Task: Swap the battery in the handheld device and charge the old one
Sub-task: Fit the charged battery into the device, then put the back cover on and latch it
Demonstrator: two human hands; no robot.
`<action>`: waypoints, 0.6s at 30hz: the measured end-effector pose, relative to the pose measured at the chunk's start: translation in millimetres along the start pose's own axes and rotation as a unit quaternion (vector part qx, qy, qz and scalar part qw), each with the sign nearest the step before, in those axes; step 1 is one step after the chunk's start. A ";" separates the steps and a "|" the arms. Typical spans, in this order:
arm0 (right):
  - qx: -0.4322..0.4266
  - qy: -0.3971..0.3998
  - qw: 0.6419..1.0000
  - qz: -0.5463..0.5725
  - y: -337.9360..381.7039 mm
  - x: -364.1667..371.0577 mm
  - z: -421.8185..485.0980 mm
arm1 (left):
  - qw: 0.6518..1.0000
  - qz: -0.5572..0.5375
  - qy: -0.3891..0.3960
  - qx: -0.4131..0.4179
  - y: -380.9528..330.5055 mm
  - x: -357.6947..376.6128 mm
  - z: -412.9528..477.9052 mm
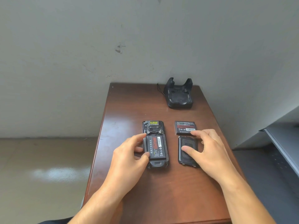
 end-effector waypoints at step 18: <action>-0.015 0.092 0.952 0.291 -5.8 -13.7 15.9 | 0.983 0.083 0.124 0.103 17.9 1.8 -13.9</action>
Point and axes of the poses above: each hand's wrist, its own z-axis towards the middle knuckle, its own x-axis out of the palm, y = z × x, the point moved 1 cm from there along z, towards the middle knuckle, and after that the axes turned 14 degrees about -z, right-handed, at the moved point
